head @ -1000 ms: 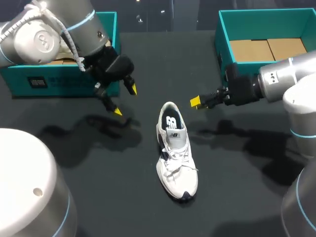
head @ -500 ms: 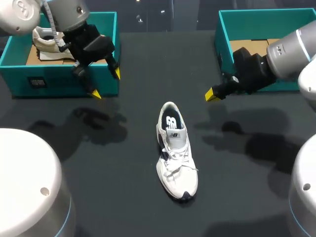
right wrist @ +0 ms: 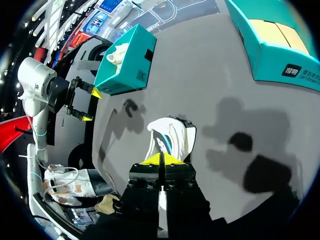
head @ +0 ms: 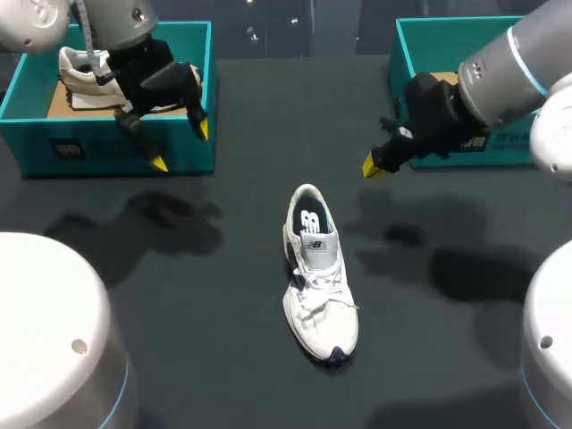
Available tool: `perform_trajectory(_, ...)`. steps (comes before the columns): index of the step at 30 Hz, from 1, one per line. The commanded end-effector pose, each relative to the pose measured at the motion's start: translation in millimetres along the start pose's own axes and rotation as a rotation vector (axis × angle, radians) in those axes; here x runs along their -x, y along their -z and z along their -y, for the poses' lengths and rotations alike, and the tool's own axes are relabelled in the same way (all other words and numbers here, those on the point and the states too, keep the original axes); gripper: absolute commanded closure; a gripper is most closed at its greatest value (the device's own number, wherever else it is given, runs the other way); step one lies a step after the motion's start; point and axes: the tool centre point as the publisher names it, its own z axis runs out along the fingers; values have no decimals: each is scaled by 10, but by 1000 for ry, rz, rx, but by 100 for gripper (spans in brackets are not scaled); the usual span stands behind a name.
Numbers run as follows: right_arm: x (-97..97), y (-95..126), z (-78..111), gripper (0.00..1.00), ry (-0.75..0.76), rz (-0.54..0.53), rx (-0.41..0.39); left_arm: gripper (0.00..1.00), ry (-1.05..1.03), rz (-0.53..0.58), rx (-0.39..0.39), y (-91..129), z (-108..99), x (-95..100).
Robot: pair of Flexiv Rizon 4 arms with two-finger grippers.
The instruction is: Take the shoe out of the shoebox, open the shoe tongue, remove and reinsert the insole, then place the shoe into the shoebox
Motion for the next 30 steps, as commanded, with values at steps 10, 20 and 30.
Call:
perform_trajectory(10,-269,-150,208,100,-69,394,91,0,-30,-33,15,270,-182,59)
perform_trajectory(20,-359,-486,186,100,3,511,57,0,-30,-33,15,270,-182,59)
perform_trajectory(30,-355,-576,206,100,28,555,69,0,-30,-33,15,270,-182,59)
